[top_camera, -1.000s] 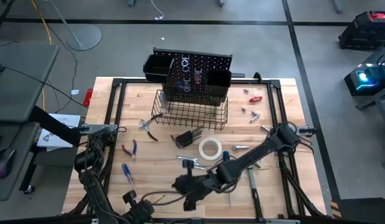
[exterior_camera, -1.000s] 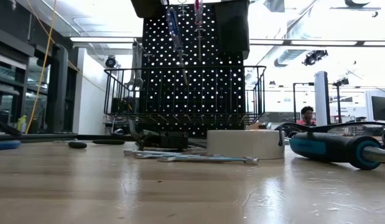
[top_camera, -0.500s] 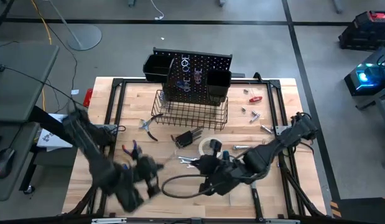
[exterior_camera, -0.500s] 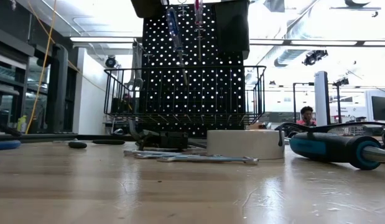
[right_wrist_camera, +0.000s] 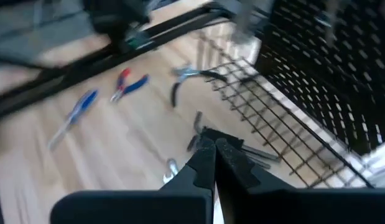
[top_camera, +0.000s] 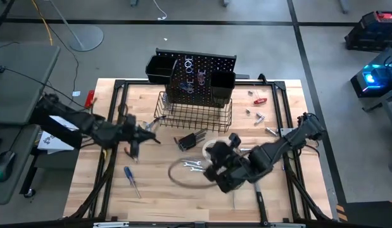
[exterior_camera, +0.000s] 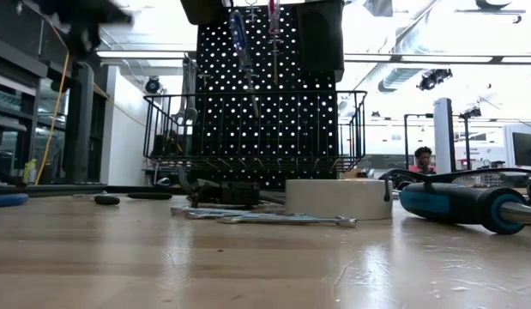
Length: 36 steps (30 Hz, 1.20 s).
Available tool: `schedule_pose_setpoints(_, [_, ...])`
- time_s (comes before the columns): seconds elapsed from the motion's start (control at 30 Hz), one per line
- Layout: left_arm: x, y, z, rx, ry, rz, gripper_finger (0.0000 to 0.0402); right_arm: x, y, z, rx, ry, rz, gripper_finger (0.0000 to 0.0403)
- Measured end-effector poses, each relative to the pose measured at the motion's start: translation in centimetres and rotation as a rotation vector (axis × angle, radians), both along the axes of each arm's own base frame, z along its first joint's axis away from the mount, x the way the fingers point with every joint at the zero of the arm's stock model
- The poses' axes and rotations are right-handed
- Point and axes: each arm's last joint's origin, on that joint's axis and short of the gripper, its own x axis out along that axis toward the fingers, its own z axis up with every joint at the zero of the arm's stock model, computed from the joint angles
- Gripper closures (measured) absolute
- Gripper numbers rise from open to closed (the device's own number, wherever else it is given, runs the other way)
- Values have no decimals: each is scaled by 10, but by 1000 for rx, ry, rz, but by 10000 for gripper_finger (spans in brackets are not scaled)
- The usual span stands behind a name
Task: Hang tools onto peg board
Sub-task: Hang the wrench on the peg board
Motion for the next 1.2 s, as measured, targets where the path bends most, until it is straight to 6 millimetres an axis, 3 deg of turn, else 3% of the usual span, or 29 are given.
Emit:
schedule_pose_setpoints(0.2, [-21,23,-1,147,52,-41,401,9,-20,0,106,-104,-177,402])
schedule_pose_setpoints(0.57, [1,49,-7,264,150,-132,401,26,-57,1,156,-118,-266,402])
schedule_pose_setpoints(0.9, [2,83,-7,254,133,-96,401,31,-63,2,150,-116,-244,402])
schedule_pose_setpoints(1.2, [2,96,-15,196,178,-128,401,31,-64,1,135,-94,-234,402])
